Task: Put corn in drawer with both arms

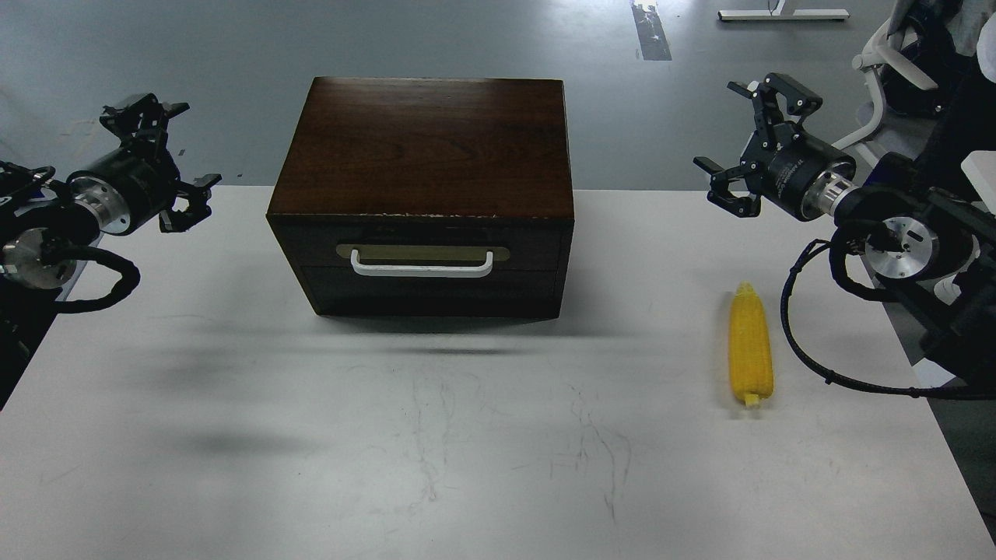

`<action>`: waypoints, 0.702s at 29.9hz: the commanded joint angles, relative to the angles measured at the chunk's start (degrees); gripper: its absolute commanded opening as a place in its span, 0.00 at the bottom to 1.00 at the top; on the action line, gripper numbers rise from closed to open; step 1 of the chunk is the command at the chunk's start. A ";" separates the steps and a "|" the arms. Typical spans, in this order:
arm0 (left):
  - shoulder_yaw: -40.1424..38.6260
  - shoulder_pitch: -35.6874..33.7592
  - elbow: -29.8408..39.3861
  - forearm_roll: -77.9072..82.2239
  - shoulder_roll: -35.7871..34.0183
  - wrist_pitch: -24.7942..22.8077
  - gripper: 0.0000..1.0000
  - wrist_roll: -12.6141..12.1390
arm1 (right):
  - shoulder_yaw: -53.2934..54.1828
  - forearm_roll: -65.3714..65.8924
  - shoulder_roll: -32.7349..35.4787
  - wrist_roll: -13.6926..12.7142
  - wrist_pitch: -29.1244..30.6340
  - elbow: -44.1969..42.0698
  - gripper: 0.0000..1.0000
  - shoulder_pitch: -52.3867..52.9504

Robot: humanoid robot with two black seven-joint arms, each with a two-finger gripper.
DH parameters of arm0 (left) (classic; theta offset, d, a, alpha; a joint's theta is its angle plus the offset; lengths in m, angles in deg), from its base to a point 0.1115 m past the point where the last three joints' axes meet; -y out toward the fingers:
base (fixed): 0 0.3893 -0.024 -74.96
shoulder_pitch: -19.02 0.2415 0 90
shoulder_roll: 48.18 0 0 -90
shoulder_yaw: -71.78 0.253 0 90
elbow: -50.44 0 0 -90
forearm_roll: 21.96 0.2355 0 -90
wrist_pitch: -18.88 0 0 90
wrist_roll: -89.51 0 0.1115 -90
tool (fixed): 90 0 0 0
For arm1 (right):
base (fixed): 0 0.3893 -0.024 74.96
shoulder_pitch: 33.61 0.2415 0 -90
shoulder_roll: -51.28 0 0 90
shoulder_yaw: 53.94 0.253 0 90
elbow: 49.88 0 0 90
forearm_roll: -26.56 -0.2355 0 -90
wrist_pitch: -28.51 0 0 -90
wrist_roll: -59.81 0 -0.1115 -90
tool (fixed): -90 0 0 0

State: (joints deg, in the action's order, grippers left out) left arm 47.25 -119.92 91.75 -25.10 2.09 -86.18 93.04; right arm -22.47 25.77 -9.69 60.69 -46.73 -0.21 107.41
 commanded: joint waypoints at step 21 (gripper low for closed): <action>0.01 0.95 0.27 0.06 -0.96 -1.29 0.99 0.86 | 0.00 0.00 -0.38 0.00 -0.08 -0.46 1.00 0.22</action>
State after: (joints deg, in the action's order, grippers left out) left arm 47.25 -119.01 92.02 -25.04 1.22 -87.47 93.91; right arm -22.46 25.77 -10.07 60.69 -46.77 -0.67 107.57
